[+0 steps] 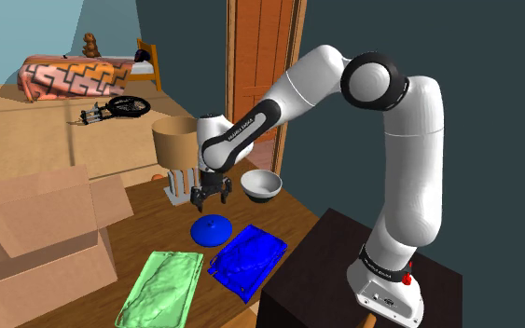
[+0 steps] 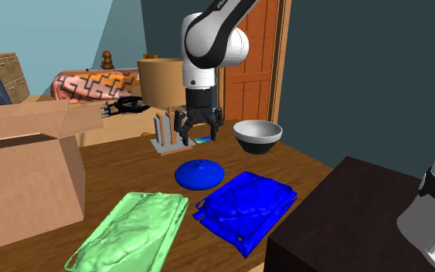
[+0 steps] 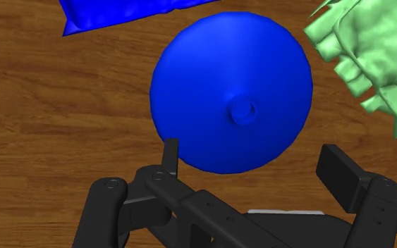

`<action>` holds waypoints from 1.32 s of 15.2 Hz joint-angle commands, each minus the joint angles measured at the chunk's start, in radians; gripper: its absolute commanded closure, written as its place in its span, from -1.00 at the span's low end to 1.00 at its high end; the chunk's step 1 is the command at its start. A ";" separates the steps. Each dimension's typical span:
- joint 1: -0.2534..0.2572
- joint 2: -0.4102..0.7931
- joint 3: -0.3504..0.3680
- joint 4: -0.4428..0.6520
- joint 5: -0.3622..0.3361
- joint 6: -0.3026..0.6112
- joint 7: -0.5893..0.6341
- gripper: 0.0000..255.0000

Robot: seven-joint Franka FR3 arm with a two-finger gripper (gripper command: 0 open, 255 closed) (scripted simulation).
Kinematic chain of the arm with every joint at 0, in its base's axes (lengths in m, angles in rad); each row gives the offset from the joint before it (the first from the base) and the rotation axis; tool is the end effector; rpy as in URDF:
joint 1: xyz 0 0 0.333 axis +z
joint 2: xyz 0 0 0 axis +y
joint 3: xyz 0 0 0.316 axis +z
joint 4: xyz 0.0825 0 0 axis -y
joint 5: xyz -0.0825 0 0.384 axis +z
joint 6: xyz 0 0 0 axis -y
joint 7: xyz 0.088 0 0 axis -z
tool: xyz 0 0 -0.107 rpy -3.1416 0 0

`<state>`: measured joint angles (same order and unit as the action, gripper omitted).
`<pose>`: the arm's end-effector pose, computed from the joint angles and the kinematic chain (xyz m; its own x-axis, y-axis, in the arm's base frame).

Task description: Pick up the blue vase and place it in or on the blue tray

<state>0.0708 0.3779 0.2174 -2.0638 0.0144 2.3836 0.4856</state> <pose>0.5625 0.1648 0.2488 0.9725 -0.2161 -0.0863 -0.2212 -0.9737 -0.0550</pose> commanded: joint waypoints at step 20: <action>0.021 0.113 -0.011 0.026 -0.021 0.087 0.019 1.00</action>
<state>0.0918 0.4905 0.2060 -2.0372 -0.0067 2.4709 0.5049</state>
